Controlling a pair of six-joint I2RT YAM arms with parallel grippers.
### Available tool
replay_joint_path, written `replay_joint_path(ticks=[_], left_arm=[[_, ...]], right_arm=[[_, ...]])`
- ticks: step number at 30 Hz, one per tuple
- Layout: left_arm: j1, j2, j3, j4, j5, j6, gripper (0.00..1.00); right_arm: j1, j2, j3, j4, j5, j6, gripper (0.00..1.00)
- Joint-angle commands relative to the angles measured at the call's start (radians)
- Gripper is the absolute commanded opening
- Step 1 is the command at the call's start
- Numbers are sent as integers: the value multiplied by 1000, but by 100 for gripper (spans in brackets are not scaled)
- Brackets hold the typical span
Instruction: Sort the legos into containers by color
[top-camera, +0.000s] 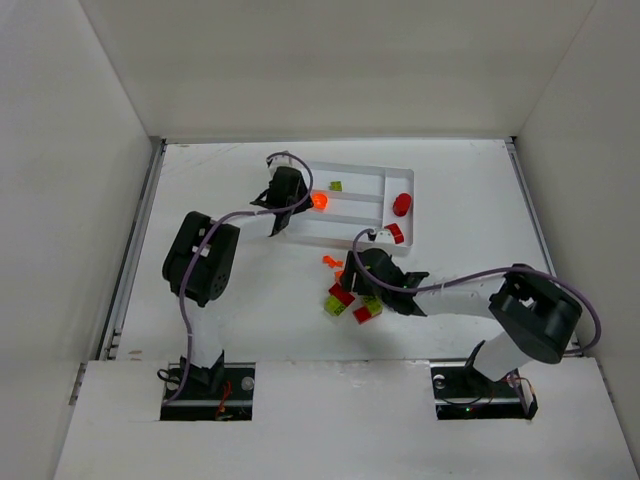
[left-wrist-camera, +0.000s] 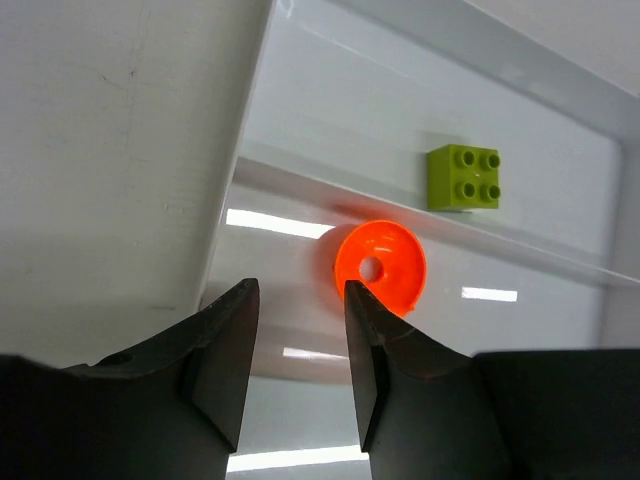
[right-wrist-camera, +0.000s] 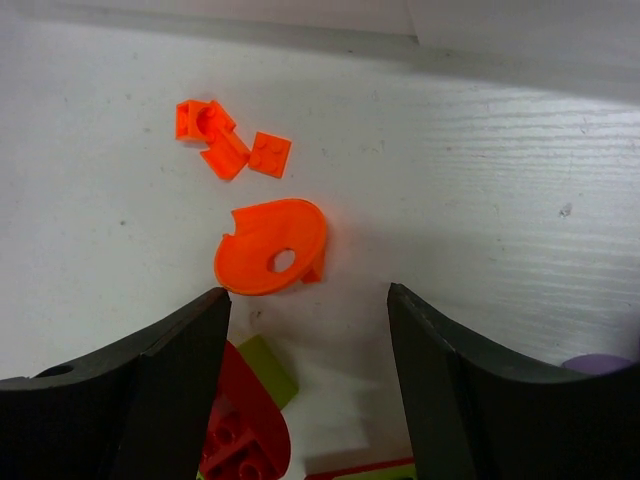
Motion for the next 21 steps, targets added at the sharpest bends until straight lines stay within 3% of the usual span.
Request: replay_joint_path(ticks=[1, 7, 11, 21], left_arm=[[-15, -158, -48, 94, -8, -5, 37], [-54, -290, -150, 123, -14, -11, 38], [-80, -364, -218, 133, -16, -14, 38], [-111, -609, -414, 133, -21, -29, 39]], right_arm=[[-11, 20, 44, 83, -33, 10, 72], [-11, 63, 67, 119, -65, 7, 76], [-20, 105, 81, 126, -60, 7, 71], [-19, 111, 68, 132, -17, 4, 47]])
